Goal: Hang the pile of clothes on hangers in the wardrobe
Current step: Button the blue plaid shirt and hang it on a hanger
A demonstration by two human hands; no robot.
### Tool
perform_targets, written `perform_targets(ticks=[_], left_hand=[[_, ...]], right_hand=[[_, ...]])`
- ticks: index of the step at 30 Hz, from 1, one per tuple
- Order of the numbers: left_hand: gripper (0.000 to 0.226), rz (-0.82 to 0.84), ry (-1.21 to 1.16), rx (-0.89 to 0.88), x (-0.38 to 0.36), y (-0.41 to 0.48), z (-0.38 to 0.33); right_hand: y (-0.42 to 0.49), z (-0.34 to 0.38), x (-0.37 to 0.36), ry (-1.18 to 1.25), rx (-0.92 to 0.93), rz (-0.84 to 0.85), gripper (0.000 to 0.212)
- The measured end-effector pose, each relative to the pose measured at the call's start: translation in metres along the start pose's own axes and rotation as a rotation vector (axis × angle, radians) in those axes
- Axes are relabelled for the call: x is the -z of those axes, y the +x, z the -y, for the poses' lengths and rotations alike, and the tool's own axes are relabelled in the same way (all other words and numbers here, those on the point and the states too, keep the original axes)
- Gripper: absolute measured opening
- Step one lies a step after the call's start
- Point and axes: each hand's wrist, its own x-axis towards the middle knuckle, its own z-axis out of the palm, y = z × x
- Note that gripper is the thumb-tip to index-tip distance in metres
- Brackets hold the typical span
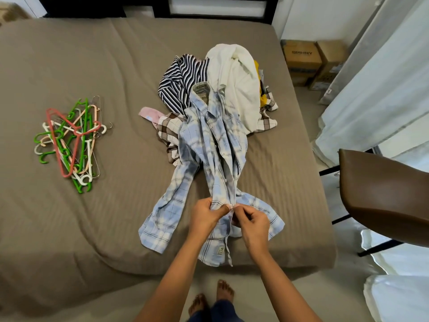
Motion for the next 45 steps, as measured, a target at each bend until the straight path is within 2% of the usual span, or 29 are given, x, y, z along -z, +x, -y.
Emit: perform_targets(ticks=[2,4,9,12,15,17,20,25,28,32,34,38,39,41,43,45], left_hand=[[0.019,0.007,0.016,-0.017,0.000,0.002,-0.001],[0.018,0.009,0.050,-0.031,0.000,0.004,-0.001],[0.016,0.036,0.116,-0.038,0.002,0.006,-0.002],[0.011,0.036,0.135,-0.019,0.002,0.006,-0.002],[0.031,0.002,0.055,0.072,0.002,0.006,-0.003],[0.032,0.008,-0.045,0.116,0.002,0.008,0.000],[0.021,0.014,-0.136,0.128,0.005,0.009,0.005],[0.005,0.031,-0.214,0.122,0.009,0.008,0.015],[0.010,0.033,-0.259,0.114,0.013,0.009,0.020],[0.012,0.013,-0.208,0.066,0.016,0.011,0.026],[0.016,0.026,-0.154,0.014,0.019,0.012,0.026],[0.032,0.015,-0.055,-0.087,0.023,0.015,0.031],[0.034,-0.001,-0.032,-0.090,0.022,0.016,0.033],[0.038,-0.051,-0.013,-0.038,0.018,0.017,0.034],[0.037,-0.105,-0.119,0.076,0.012,0.017,0.032],[0.033,-0.137,-0.273,0.177,0.006,0.016,0.029]], right_hand=[[0.001,0.001,-0.001,0.168,-0.103,-0.003,0.012],[0.003,0.001,-0.001,0.274,-0.205,-0.002,0.013],[0.010,0.006,0.002,0.321,-0.352,0.026,0.004],[0.011,0.005,-0.001,0.097,-0.225,0.020,0.006],[0.005,0.010,-0.009,-0.106,-0.072,-0.023,0.007],[0.000,0.015,-0.015,-0.154,-0.007,-0.041,0.009],[-0.007,0.014,-0.025,-0.231,0.055,-0.071,0.014],[-0.012,0.009,-0.036,-0.357,0.147,-0.093,0.001],[-0.012,0.014,-0.038,-0.353,0.155,-0.094,0.007],[-0.007,0.023,-0.040,-0.234,0.008,-0.093,0.009],[-0.001,0.023,-0.041,-0.186,-0.125,-0.053,0.011],[0.010,0.025,-0.039,0.088,-0.430,0.015,0.013],[0.010,0.027,-0.040,0.091,-0.421,0.006,0.013],[0.006,0.028,-0.043,-0.105,-0.216,-0.054,0.013],[-0.001,0.026,-0.049,-0.322,0.049,-0.125,0.012],[-0.005,0.022,-0.054,-0.443,0.222,-0.179,0.008]])
